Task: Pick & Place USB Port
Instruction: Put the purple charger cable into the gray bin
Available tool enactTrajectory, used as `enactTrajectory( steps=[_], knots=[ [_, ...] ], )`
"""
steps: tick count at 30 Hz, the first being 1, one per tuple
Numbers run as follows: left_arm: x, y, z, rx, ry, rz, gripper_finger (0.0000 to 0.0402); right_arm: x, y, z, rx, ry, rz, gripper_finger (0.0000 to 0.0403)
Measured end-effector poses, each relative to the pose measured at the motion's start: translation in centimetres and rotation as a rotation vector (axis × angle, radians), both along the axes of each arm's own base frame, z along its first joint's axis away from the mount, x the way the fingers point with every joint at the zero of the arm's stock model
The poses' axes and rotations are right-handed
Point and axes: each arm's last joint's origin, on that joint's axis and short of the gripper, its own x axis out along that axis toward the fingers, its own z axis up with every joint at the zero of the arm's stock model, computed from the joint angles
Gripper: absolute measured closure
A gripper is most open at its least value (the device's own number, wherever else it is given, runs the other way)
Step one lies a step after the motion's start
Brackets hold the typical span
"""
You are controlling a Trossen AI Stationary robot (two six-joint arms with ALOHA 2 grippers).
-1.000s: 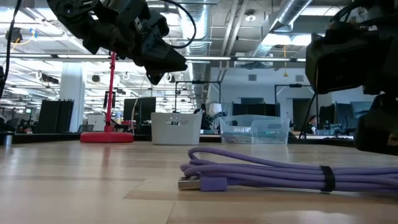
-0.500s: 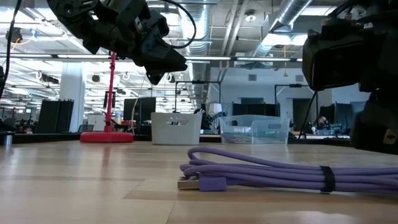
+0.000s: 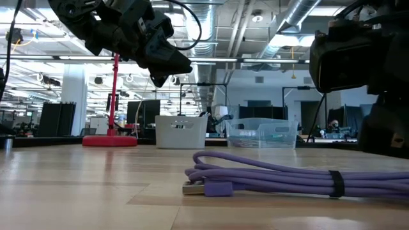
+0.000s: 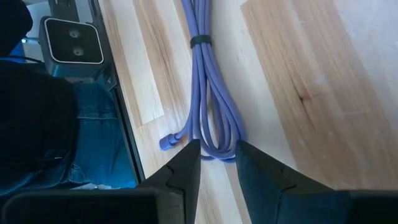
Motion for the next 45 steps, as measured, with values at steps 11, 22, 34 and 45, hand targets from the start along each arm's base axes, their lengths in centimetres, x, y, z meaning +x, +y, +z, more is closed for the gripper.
enactTrajectory(
  steps=[11, 22, 34, 45],
  knots=[
    [0.0, 0.0, -0.1, -0.001, 0.007, 0.0, 0.0314, 0.7, 0.5, -1.7, 0.02, 0.027, 0.008, 0.0308],
    [-0.1, 0.0, -0.2, 0.018, 0.022, -0.004, 0.0314, 1.9, 1.3, -1.9, -0.003, 0.017, 0.116, 0.0364],
    [-0.1, 0.0, -0.3, 0.016, 0.036, -0.004, 0.0314, 1.9, 0.8, -1.4, -0.033, -0.012, 0.179, 0.0402],
    [-0.1, 0.0, -0.3, 0.014, 0.036, -0.004, 0.0314, 0.9, -2.9, 2.9, -0.278, -0.086, 0.142, 0.0402]
  ],
)
